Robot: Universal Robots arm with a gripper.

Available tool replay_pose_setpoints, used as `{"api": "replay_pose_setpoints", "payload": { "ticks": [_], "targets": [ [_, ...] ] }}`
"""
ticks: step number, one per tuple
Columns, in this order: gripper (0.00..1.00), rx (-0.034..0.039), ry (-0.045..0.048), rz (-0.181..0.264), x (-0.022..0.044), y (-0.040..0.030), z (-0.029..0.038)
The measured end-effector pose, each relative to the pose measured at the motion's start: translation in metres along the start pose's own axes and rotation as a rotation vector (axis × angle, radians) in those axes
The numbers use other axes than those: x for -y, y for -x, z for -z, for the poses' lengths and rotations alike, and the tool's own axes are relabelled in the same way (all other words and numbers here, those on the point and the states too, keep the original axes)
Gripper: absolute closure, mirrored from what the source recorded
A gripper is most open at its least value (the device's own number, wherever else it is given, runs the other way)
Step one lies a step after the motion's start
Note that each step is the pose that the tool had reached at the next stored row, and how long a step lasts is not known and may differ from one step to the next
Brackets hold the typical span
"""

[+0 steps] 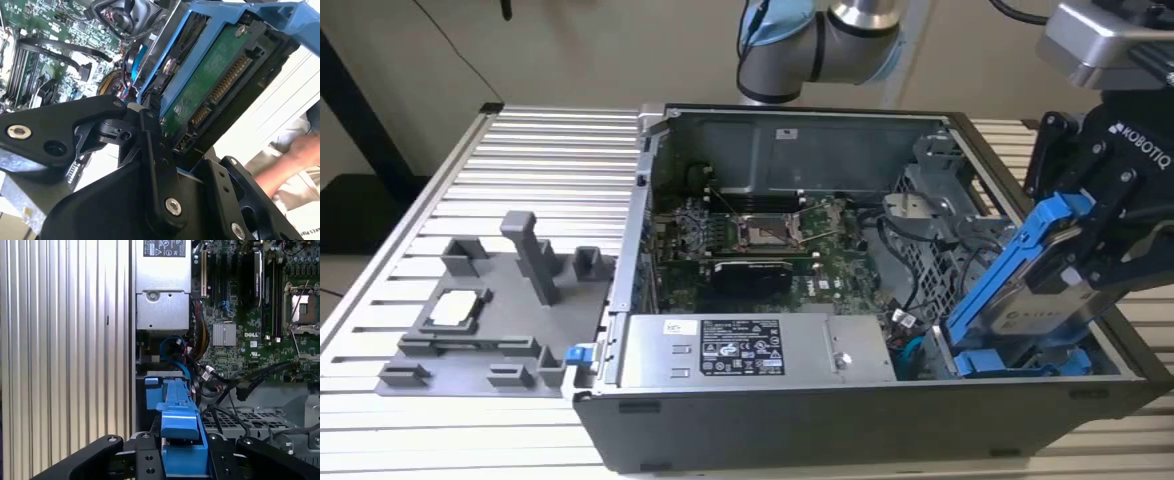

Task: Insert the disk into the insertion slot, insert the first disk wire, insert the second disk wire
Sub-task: 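Insert the disk into the insertion slot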

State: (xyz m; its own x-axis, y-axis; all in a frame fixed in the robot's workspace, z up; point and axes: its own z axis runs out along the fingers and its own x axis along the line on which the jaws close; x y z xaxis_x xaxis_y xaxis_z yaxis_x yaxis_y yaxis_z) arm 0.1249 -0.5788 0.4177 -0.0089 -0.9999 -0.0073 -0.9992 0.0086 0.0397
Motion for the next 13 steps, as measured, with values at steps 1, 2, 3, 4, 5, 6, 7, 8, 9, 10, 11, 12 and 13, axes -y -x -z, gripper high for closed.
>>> {"api": "replay_pose_setpoints", "payload": {
  "ticks": [1, 2, 3, 4, 5, 6, 7, 8, 9, 10, 11, 12, 13],
  "targets": [
    [0.67, 0.0008, 0.0000, 0.000, 0.0001, 0.0000, -0.0014],
    [0.67, 0.0017, 0.0000, 0.000, 0.0001, 0.0000, -0.0025],
    [0.67, 0.0029, 0.0001, 0.000, 0.0001, 0.0000, -0.0038],
    [0.67, 0.0041, 0.0000, 0.000, 0.0002, 0.0000, -0.0051],
    [0.67, 0.0048, 0.0000, 0.000, 0.0002, 0.0000, -0.0065],
    [0.67, 0.0058, 0.0001, 0.000, 0.0003, 0.0000, -0.0079],
    [0.67, 0.0066, 0.0001, 0.000, 0.0004, -0.0001, -0.0097],
    [0.67, 0.0070, 0.0001, 0.000, 0.0005, -0.0001, -0.0116],
    [0.67, 0.0071, 0.0000, 0.000, 0.0005, -0.0001, -0.0134],
    [0.67, 0.0072, 0.0000, 0.000, 0.0006, -0.0001, -0.0151],
    [0.67, 0.0072, 0.0001, 0.000, 0.0007, -0.0001, -0.0169],
    [0.67, 0.0072, 0.0001, 0.000, 0.0008, -0.0001, -0.0187],
    [0.67, 0.0071, 0.0001, 0.000, 0.0008, -0.0001, -0.0205]
  ]
}}
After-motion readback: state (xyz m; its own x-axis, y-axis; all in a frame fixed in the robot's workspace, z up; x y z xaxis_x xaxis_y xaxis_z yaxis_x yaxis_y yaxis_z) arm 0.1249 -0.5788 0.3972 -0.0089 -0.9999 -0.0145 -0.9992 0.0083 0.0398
